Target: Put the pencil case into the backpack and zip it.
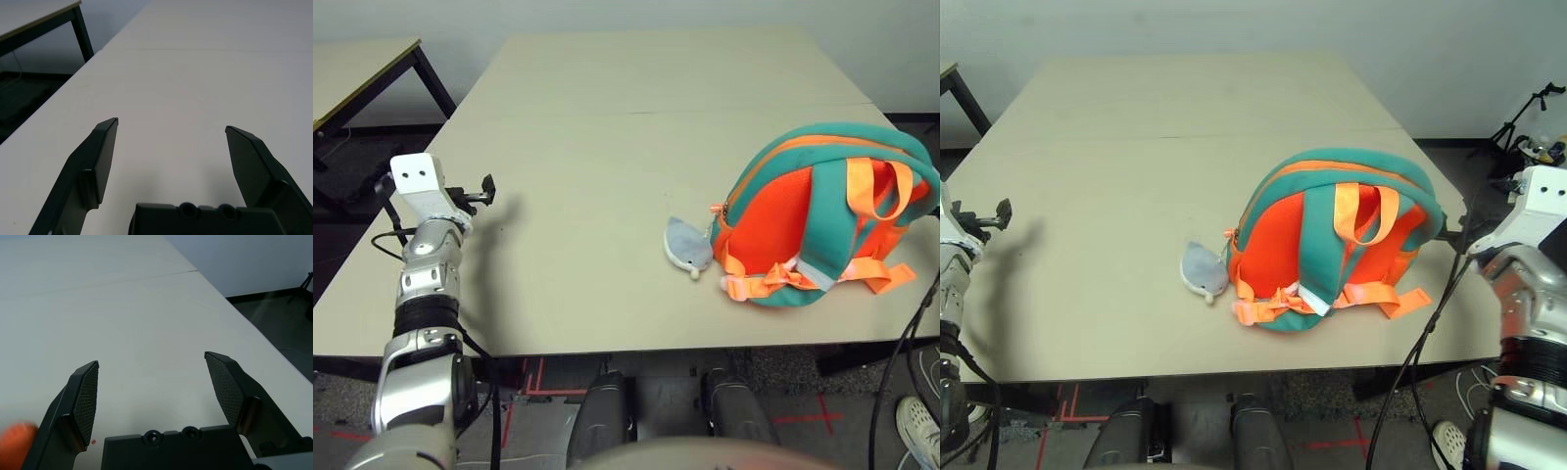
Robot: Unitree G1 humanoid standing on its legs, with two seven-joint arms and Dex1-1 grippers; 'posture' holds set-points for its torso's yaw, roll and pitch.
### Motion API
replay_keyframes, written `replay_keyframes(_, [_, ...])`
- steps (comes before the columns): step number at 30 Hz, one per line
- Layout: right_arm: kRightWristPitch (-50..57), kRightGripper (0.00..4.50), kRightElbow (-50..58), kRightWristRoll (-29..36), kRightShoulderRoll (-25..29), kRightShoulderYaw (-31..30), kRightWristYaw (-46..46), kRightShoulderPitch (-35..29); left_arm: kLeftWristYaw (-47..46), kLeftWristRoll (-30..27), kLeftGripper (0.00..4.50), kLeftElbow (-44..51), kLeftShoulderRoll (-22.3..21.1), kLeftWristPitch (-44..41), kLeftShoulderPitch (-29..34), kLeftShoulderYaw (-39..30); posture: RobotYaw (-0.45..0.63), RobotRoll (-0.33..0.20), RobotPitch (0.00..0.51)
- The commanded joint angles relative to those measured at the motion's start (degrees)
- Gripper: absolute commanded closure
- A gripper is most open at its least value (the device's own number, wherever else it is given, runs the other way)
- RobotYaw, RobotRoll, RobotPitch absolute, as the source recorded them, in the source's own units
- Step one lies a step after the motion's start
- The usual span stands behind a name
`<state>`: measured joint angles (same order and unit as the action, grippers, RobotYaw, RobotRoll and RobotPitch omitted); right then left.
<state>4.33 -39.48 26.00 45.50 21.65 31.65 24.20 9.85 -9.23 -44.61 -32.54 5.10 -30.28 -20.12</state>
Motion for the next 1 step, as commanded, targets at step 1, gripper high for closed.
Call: replay_keyframes(1, [-4.8, 0.05, -3.5, -2.2, -2.1, -0.1, 1.8, 0.0, -1.8, 0.2, 0.0, -4.3, 1.0, 2.7, -0.2, -0.5, -0.08, 0.0, 0.046])
